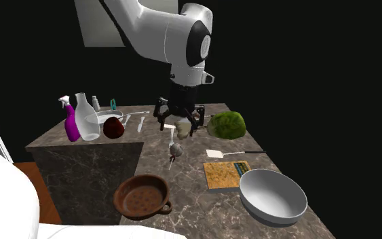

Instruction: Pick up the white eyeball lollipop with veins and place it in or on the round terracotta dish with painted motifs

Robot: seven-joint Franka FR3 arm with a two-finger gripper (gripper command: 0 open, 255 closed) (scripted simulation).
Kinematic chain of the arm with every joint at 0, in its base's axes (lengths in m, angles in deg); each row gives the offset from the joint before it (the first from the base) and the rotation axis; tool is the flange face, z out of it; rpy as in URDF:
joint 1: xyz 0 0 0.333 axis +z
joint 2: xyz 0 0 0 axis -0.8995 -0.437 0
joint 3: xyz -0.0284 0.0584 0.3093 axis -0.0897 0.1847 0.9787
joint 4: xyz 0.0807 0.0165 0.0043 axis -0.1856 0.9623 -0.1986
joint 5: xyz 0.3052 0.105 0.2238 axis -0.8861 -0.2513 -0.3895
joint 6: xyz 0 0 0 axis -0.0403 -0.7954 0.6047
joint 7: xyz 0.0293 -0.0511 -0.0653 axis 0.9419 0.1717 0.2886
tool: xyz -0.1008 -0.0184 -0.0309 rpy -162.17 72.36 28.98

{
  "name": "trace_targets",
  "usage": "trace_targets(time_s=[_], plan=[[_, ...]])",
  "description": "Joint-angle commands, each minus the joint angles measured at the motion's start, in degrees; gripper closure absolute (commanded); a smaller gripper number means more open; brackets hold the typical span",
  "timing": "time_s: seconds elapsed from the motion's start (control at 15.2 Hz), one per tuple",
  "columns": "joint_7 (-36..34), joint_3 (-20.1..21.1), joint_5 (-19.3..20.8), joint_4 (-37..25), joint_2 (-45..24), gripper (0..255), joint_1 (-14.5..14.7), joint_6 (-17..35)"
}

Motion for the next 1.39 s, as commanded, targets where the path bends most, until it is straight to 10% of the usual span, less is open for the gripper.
trace_targets(time_s=[0.0,0.4,1.32], plan=[[2.8,-1.0,-3.1,-0.6,-4.1,0,1.2,3.7],[12.9,-2.5,-15.6,-4.9,-17.1,0,4.7,11.5],[15.8,-1.4,-20.1,-3.7,-21.7,0,5.6,16.8]])
